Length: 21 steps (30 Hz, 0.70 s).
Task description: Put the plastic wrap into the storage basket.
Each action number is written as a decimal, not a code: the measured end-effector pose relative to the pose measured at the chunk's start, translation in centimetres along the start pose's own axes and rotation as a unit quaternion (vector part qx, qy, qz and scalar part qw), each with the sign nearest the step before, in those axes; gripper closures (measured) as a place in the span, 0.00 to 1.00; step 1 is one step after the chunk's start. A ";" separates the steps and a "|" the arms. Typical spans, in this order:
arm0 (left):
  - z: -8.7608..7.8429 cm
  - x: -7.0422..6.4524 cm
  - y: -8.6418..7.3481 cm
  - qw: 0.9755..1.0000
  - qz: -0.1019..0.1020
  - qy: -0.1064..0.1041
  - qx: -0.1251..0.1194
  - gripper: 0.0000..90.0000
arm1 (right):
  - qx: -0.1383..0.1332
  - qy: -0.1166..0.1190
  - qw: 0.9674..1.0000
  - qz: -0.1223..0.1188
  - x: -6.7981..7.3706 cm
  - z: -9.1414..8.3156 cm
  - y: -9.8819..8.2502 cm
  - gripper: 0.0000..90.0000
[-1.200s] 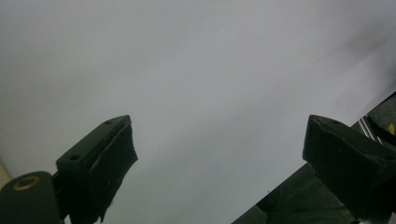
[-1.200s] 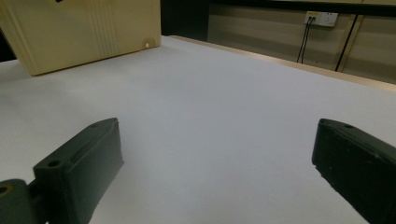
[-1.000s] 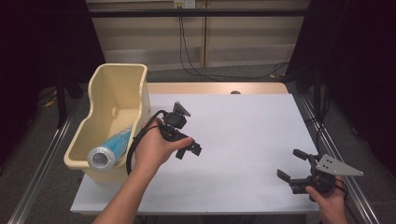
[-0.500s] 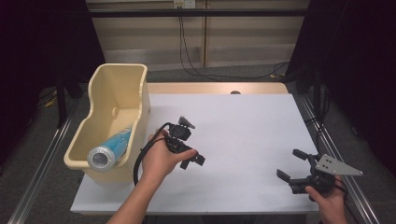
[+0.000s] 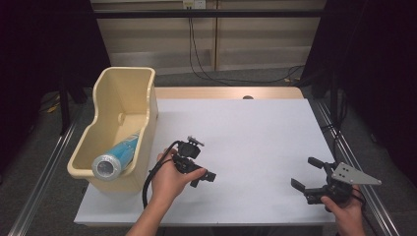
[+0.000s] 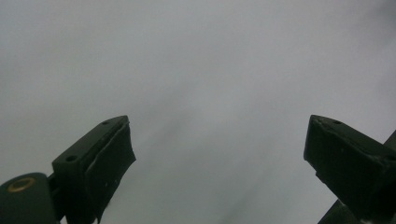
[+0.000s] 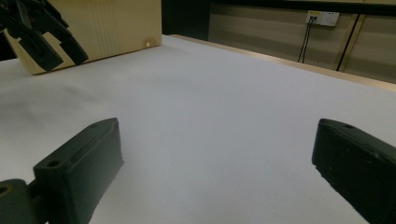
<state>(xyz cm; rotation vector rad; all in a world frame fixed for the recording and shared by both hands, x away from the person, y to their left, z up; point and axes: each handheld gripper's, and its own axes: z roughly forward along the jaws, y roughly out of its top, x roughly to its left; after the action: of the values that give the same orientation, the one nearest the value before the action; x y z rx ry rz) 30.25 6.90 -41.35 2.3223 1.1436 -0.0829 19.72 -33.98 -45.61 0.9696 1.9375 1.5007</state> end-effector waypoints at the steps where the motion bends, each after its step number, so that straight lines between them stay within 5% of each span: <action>1: 0.1 0.0 -0.1 1.000 0.003 0.003 -0.002 0.09 | 0.000 0.001 1.000 0.000 0.0 0.0 0.0 0.01; 9: 1.0 0.6 -1.5 0.998 0.020 0.007 -0.056 0.08 | 0.001 0.000 1.000 -0.002 0.0 0.0 0.0 0.01; 21: 1.4 0.8 -3.3 0.986 0.058 0.026 -0.155 0.08 | 0.001 0.000 1.000 -0.002 0.0 0.0 0.0 0.01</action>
<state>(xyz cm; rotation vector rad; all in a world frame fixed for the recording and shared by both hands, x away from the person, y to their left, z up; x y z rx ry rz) 28.56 8.39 -44.24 2.1159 0.9661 0.1863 19.71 -33.96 -45.63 0.9655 1.9402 1.4971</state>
